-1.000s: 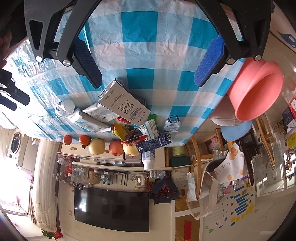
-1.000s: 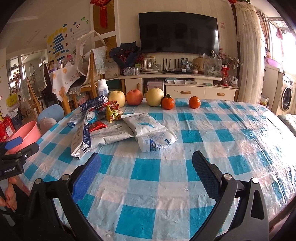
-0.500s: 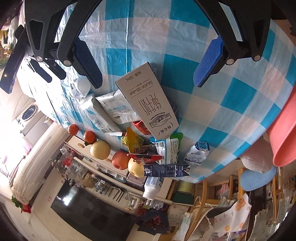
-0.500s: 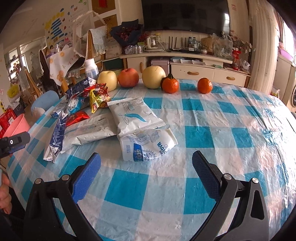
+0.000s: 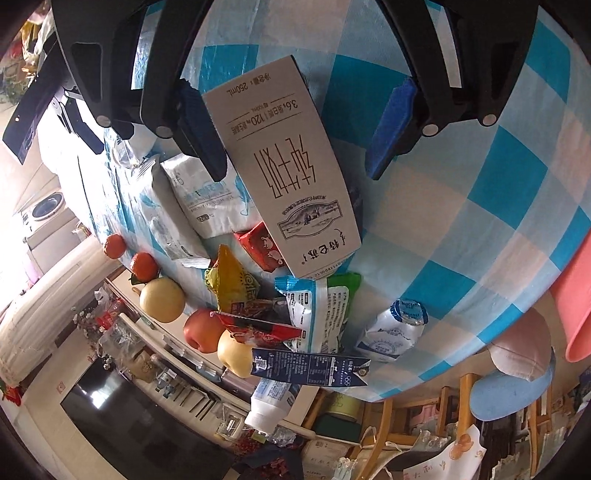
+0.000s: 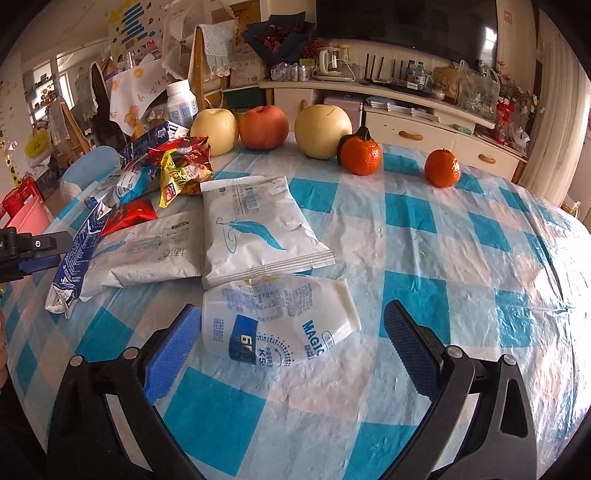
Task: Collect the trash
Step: 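Close the left tool on the milk carton while the right tool grasps the white yogurt bag, then carry both items to the pink bucket and open both tools to drop them, then move both tools back over the table toward the remaining trash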
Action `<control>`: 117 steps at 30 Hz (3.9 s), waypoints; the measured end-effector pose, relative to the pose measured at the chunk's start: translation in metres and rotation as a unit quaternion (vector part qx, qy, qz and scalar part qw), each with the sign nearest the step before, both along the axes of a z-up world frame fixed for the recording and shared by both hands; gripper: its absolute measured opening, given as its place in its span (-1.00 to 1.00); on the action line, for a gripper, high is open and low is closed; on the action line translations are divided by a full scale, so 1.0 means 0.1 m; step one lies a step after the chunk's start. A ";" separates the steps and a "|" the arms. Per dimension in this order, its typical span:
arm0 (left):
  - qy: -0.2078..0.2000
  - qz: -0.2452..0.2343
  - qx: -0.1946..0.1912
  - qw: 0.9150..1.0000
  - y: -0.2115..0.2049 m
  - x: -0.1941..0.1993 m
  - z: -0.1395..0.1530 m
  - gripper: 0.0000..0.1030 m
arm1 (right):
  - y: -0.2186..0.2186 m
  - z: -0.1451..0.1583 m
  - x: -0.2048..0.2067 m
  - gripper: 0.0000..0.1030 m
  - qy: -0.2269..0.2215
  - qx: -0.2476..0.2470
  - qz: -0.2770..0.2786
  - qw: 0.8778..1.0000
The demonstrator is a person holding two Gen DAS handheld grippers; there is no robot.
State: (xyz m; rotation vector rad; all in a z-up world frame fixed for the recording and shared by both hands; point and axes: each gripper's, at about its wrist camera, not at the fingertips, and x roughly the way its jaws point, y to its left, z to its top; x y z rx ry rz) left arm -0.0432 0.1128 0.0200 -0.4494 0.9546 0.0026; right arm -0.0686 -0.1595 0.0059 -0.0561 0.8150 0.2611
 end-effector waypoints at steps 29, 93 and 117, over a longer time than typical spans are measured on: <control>-0.043 -0.042 -0.009 0.998 0.34 -0.08 -0.04 0.06 | 0.19 0.04 -0.17 0.76 -0.007 -0.019 0.000 1.000; -0.251 0.267 0.107 0.924 3.27 -1.08 0.59 0.77 | 3.72 0.85 -0.42 0.92 -0.117 0.061 0.206 0.970; -0.277 0.100 0.222 0.930 1.81 -0.86 0.96 0.77 | 2.50 0.68 -0.93 0.92 -0.120 0.069 0.154 0.978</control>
